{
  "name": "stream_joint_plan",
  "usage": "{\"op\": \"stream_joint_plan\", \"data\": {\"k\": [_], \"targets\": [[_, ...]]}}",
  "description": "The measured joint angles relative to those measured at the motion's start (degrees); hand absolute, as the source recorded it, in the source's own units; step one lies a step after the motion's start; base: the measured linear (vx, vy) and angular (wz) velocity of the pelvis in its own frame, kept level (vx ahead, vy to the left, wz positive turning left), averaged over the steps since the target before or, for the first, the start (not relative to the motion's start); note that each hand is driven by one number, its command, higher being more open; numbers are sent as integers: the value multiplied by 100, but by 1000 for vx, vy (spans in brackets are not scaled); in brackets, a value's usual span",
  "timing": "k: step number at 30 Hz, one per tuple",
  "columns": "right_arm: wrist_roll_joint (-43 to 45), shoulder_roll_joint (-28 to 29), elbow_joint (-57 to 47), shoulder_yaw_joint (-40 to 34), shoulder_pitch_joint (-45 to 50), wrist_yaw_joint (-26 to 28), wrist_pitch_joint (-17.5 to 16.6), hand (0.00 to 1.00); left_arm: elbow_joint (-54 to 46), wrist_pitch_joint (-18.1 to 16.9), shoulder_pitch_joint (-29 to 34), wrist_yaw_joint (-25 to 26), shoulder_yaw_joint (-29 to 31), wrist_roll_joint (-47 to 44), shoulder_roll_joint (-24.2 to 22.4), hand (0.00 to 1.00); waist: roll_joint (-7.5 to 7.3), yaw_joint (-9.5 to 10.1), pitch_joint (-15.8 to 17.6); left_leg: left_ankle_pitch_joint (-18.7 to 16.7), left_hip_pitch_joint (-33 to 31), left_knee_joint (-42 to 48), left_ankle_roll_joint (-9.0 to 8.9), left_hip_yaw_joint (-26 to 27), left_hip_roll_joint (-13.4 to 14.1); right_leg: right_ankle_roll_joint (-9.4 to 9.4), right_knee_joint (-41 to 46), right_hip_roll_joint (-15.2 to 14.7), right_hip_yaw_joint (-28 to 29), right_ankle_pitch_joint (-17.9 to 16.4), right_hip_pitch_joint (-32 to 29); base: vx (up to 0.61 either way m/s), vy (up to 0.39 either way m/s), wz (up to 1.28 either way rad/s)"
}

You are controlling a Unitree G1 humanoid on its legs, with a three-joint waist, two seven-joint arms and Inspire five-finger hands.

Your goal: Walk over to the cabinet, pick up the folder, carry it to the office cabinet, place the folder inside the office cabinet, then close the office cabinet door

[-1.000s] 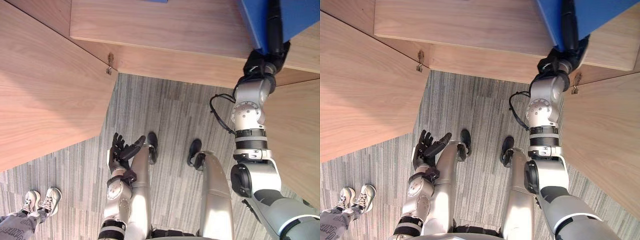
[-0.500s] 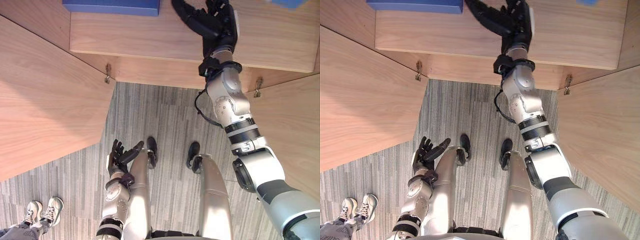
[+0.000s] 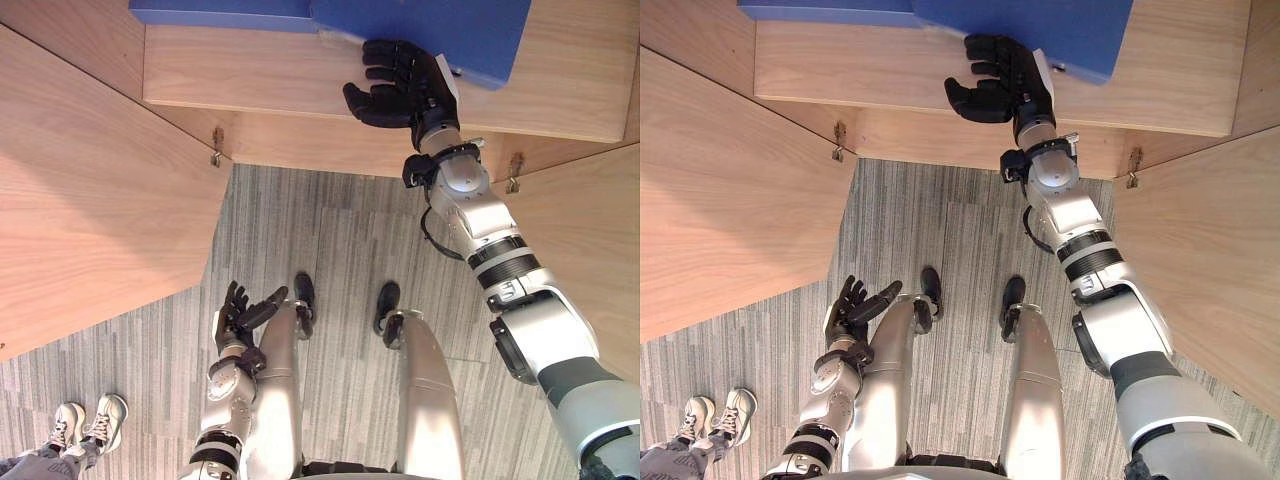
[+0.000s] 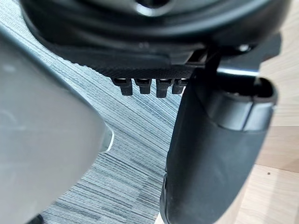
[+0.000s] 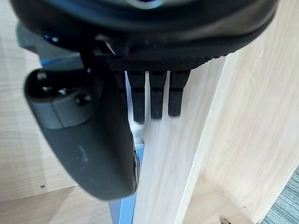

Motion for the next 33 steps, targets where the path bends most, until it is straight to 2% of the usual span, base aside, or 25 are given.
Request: {"op": "stream_joint_plan", "data": {"k": [3, 4, 9, 15, 19, 22, 28, 31, 33], "targets": [[302, 35, 118, -112, 66, -1, -1, 0, 71, 1, -30, -2, 13, 0, 21, 100, -1, 11, -1, 5, -23, 3, 4, -18, -6, -1, -6, -9, -26, 1, -1, -38, -35, 4], [736, 121, 286, -402, 100, -94, -2, 0, 195, 15, -77, 4, 126, -3, 19, 100, -1, 25, -1, 6, -80, 8, 4, -44, -9, -1, -25, -10, -56, 2, -26, -18, -48, 4], [771, 207, 420, -502, -150, -268, -25, 0, 307, 17, -93, 38, 235, -10, 60, 100, -1, 21, -3, 10, -175, 1, 6, -42, -13, 0, -33, -12, -57, 6, -124, 0, -17, 0], [-951, 192, 1202, -444, -1202, -1057, 192, 0, 276, -16, -133, 184, 218, -119, 63, 100, 1, 33, -6, 266, -414, -249, 6, -108, -156, -21, -95, -126, -145, 101, -370, -32, -35, 13], [-1868, -80, 1460, -391, -1426, -1259, 418, 0, 254, -39, -133, 214, 207, -119, 53, 100, 1, 44, -6, 374, -488, -353, -3, -223, -278, -22, -103, -228, -290, 101, -375, -23, -21, 23], [-2205, -367, 1590, -395, -1568, -1329, 539, 0, 252, -43, -133, 294, 198, -121, 49, 100, 2, 40, -6, 439, -584, -400, 5, -256, -352, -21, -92, -308, -356, 101, -449, -17, -9, 19], [-2024, -458, 1533, -612, -1512, -1338, 537, 0, 203, -40, -130, 323, 208, -126, 20, 100, 2, 38, -6, 465, -626, -391, 13, -254, -382, -17, -53, -346, -360, 104, -487, -2, -14, 3], [-1638, -490, 911, -1174, -1048, -1421, 533, 0, 78, -30, -120, 323, 216, -127, -11, 100, 1, 45, -6, 464, -630, -360, 14, -239, -377, -17, -34, -352, -358, 104, -484, 2, -12, 0], [-1330, -591, -16, -1520, -369, -1548, 528, 0, -41, -22, -118, 318, 215, -127, -18, 100, 1, 32, -5, 463, -595, -301, 16, -189, -337, -16, -35, -348, -366, 104, -417, 15, -11, 2]]}}
